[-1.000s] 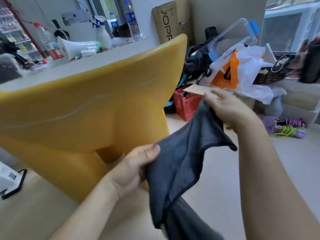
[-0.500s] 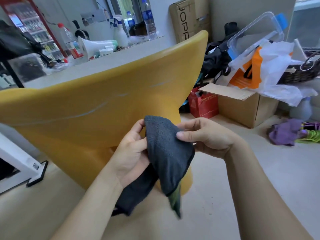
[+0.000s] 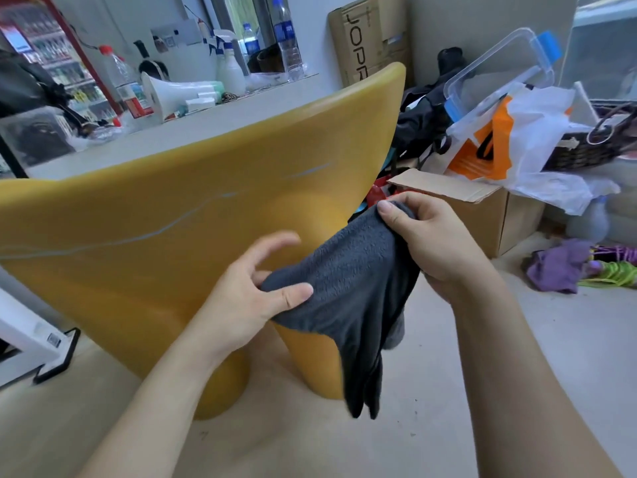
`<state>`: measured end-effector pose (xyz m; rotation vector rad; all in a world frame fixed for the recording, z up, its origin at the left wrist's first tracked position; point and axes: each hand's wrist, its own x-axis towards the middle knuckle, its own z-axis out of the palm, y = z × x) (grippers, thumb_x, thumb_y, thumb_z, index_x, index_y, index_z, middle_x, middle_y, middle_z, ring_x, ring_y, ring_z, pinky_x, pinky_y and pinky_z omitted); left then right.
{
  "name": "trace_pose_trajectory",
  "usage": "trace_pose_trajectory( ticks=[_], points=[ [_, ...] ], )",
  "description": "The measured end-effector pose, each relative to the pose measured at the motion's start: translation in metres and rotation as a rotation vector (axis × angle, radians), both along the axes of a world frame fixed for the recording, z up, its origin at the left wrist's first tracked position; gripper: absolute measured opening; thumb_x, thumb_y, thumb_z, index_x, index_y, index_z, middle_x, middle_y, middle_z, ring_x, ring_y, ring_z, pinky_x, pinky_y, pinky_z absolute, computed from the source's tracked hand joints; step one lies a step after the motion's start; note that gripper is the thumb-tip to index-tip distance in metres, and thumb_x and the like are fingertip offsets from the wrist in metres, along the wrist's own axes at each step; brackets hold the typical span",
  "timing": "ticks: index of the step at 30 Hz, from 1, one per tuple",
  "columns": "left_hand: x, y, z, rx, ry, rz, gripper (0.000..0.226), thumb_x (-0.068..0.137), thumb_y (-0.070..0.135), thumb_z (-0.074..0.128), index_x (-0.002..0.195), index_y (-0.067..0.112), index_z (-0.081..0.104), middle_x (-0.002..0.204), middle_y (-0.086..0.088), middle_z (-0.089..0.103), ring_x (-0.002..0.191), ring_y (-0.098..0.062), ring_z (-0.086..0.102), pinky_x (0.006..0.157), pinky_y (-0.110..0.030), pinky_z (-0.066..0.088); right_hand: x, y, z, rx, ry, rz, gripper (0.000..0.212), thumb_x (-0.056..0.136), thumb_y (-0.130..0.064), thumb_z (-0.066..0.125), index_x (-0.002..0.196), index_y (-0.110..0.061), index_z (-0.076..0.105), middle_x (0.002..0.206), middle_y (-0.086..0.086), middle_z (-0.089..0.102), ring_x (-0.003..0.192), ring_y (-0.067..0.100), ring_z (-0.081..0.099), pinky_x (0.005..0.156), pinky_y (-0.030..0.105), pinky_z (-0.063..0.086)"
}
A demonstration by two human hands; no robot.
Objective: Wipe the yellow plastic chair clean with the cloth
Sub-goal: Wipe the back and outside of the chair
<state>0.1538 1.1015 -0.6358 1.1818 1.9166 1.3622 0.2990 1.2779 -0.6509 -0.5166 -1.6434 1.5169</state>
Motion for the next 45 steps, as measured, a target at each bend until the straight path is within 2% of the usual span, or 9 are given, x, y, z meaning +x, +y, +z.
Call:
trace_pose_trajectory(
  ticks=[5, 14, 20, 23, 29, 34, 36, 38, 45],
  points=[
    [0.003, -0.006, -0.002, -0.316, 0.031, -0.280, 0.021, 0.064, 0.032, 0.084, 0.076, 0.017, 0.075, 0.076, 0.010, 0.067, 0.072, -0.006, 0.060, 0.068, -0.021, 0.045, -0.013, -0.009, 0.002, -0.238, 0.102, 0.057, 0.024, 0.084, -0.030, 0.073, 0.087, -0.019, 0.052, 0.081, 0.004, 0.058, 0.075, 0.020, 0.055, 0.070, 0.036, 0.043],
    [0.017, -0.009, 0.017, 0.150, -0.321, -0.516, 0.042, 0.062, -0.004, 0.065, 0.102, 0.006, 0.062, 0.093, -0.012, 0.067, 0.084, -0.024, 0.065, 0.072, -0.030, 0.052, -0.023, -0.006, -0.030, -0.114, -0.145, -0.065, 0.040, 0.081, -0.040, 0.074, 0.061, -0.015, 0.050, 0.059, 0.001, 0.044, 0.054, 0.012, 0.036, 0.052, 0.027, 0.028],
    [0.011, -0.004, 0.027, 0.510, -0.575, -0.315, 0.052, 0.061, -0.008, 0.064, 0.110, -0.002, 0.048, 0.093, -0.016, 0.066, 0.085, -0.027, 0.066, 0.073, -0.031, 0.055, -0.020, -0.016, -0.026, -0.135, -0.234, 0.620, 0.078, 0.075, -0.078, 0.051, 0.102, -0.007, 0.071, 0.098, 0.002, 0.072, 0.090, 0.023, 0.064, 0.086, 0.032, 0.050],
    [-0.002, -0.005, 0.031, 0.534, -0.551, -0.151, 0.048, 0.065, -0.014, 0.054, 0.111, 0.000, 0.050, 0.095, -0.017, 0.063, 0.089, -0.028, 0.063, 0.076, -0.034, 0.054, -0.011, -0.020, -0.014, 0.089, -0.300, 0.930, 0.043, 0.070, -0.028, 0.082, 0.105, -0.007, 0.068, 0.099, 0.000, 0.071, 0.094, 0.015, 0.066, 0.082, 0.025, 0.050],
    [-0.015, 0.000, -0.006, 0.121, -0.352, 0.311, 0.028, 0.075, -0.001, 0.065, 0.096, 0.014, 0.056, 0.081, -0.011, 0.062, 0.066, -0.023, 0.061, 0.053, -0.029, 0.051, -0.003, -0.015, 0.002, 0.187, -0.288, 0.710, 0.036, 0.073, -0.025, 0.077, 0.098, 0.000, 0.071, 0.111, 0.012, 0.064, 0.104, 0.023, 0.064, 0.097, 0.043, 0.051],
    [0.002, 0.010, -0.023, 0.119, 0.179, 0.339, 0.034, 0.080, 0.006, 0.068, 0.096, 0.034, 0.058, 0.098, 0.001, 0.060, 0.085, -0.007, 0.058, 0.075, -0.023, 0.047, -0.016, -0.029, -0.010, -0.192, 0.036, 0.545, 0.035, 0.083, -0.022, 0.067, 0.101, 0.009, 0.066, 0.094, 0.017, 0.067, 0.081, 0.024, 0.066, 0.072, 0.032, 0.055],
    [0.011, 0.008, -0.012, 0.246, -0.175, 0.085, 0.016, 0.093, 0.026, 0.056, 0.104, 0.021, 0.066, 0.106, -0.003, 0.068, 0.092, -0.010, 0.063, 0.077, -0.028, 0.049, -0.022, -0.033, -0.008, -0.227, 0.051, 0.323, 0.029, 0.088, -0.022, 0.066, 0.092, 0.006, 0.068, 0.079, 0.014, 0.068, 0.069, 0.019, 0.064, 0.064, 0.029, 0.051],
    [0.021, 0.007, -0.006, 0.145, -0.496, -0.135, 0.050, 0.086, 0.051, 0.056, 0.125, 0.020, 0.056, 0.118, -0.003, 0.066, 0.102, -0.017, 0.064, 0.085, -0.037, 0.052, -0.032, -0.037, -0.005, -0.077, -0.013, 0.057, 0.039, 0.091, -0.034, 0.061, 0.079, 0.003, 0.065, 0.066, 0.003, 0.060, 0.062, 0.012, 0.056, 0.062, 0.030, 0.044],
    [0.029, 0.021, -0.013, 0.339, -0.279, 0.319, 0.063, 0.063, 0.002, 0.075, 0.115, 0.028, 0.049, 0.101, -0.008, 0.070, 0.089, -0.020, 0.070, 0.076, -0.038, 0.057, -0.036, -0.037, -0.004, -0.191, -0.118, 0.149, 0.062, 0.062, -0.073, 0.070, 0.102, -0.038, 0.040, 0.114, 0.000, 0.048, 0.098, 0.014, 0.058, 0.077, 0.035, 0.053]
  ],
)
